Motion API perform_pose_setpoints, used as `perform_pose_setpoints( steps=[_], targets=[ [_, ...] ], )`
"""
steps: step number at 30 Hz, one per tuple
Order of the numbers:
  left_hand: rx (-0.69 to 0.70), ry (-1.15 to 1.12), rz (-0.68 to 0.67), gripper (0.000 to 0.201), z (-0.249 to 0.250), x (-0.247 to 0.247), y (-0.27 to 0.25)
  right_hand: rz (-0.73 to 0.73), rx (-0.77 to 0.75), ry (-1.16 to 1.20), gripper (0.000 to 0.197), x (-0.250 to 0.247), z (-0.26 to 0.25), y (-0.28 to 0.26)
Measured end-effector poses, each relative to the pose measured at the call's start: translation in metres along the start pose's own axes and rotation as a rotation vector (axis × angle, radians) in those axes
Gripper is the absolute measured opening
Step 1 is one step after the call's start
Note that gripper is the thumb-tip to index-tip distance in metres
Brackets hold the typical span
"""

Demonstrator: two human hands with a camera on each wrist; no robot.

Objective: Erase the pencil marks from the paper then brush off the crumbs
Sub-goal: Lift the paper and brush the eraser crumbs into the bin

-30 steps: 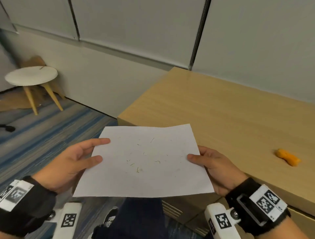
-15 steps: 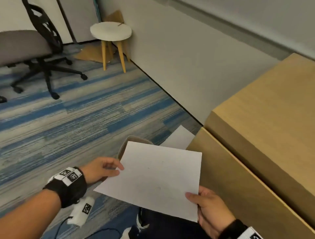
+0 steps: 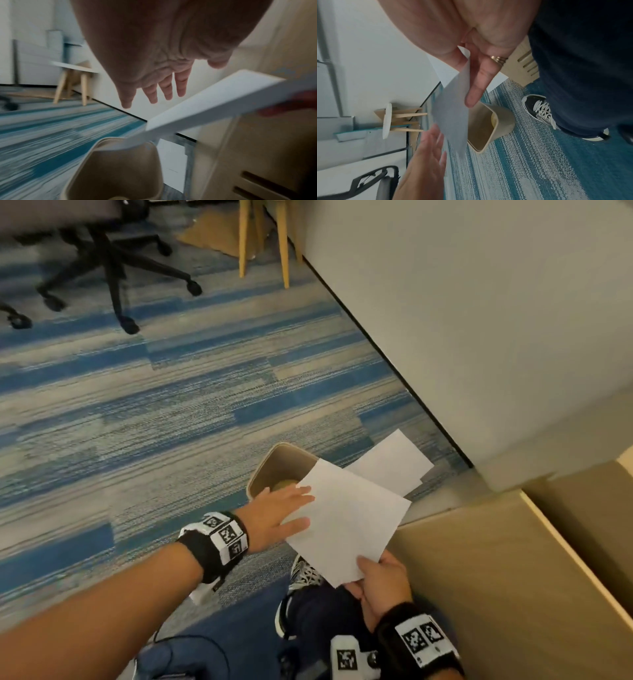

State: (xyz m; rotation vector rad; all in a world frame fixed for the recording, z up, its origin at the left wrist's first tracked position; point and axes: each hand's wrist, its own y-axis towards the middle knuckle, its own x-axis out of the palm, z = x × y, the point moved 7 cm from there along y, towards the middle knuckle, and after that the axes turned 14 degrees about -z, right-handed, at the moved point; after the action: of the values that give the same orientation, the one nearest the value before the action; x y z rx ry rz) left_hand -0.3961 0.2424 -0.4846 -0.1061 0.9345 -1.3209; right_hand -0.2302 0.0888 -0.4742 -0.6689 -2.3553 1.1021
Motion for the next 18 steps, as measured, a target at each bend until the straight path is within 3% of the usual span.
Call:
perform_pose_setpoints(
  steps=[3,5,7,9,12,14,15,16,18],
  targets=[
    [-0.002,0.142,-0.168,0.083,0.004,0.043,0.006,0.045,-0.003,0.046,0.034,0.007,0.010,0.026],
    [-0.097,0.143,-0.221,0.098,-0.017,0.056,0.012,0.058,0.025,0.050,0.032,0.010,0.017,0.037],
    [-0.258,0.156,-0.198,0.118,-0.049,0.055,0.017,0.060,0.042,0.049,0.029,0.012,0.022,0.044],
    [-0.359,0.135,-0.135,0.122,-0.069,0.050,0.019,0.056,0.038,0.038,0.027,0.012,0.025,0.049],
    [-0.150,0.031,-0.083,0.106,-0.043,0.058,0.025,0.064,0.038,0.024,0.032,0.011,0.027,0.051],
    [0.028,0.035,-0.120,0.085,-0.009,0.071,0.029,0.053,0.036,0.022,0.033,0.010,0.026,0.050],
    [0.052,0.063,-0.153,0.075,-0.004,0.079,0.032,0.037,0.035,0.018,0.033,0.011,0.025,0.049],
    [0.017,0.100,-0.195,0.068,-0.009,0.081,0.036,0.028,0.038,0.013,0.033,0.011,0.024,0.049],
    [-0.228,0.100,-0.256,0.062,-0.041,0.077,0.042,0.026,0.048,-0.010,0.035,0.011,0.024,0.049]
  ],
)
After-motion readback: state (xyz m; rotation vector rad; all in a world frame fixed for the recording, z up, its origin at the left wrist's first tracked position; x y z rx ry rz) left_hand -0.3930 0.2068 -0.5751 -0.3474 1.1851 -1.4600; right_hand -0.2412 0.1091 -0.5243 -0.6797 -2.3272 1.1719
